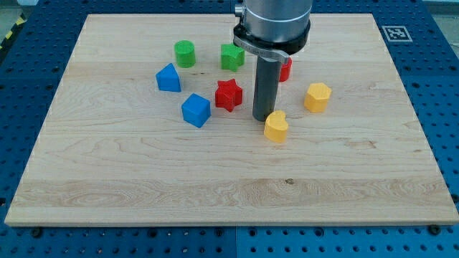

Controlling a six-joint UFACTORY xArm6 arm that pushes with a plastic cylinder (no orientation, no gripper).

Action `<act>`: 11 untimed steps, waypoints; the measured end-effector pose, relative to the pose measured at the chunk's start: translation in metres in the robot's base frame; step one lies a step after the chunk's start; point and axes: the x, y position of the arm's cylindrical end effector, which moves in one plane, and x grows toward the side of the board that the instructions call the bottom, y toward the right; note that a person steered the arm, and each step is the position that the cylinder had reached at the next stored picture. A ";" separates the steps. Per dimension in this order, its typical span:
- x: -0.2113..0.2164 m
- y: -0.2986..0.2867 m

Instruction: Push the red star towards top

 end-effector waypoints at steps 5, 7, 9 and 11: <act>-0.041 -0.049; -0.041 -0.051; -0.041 -0.044; -0.037 0.009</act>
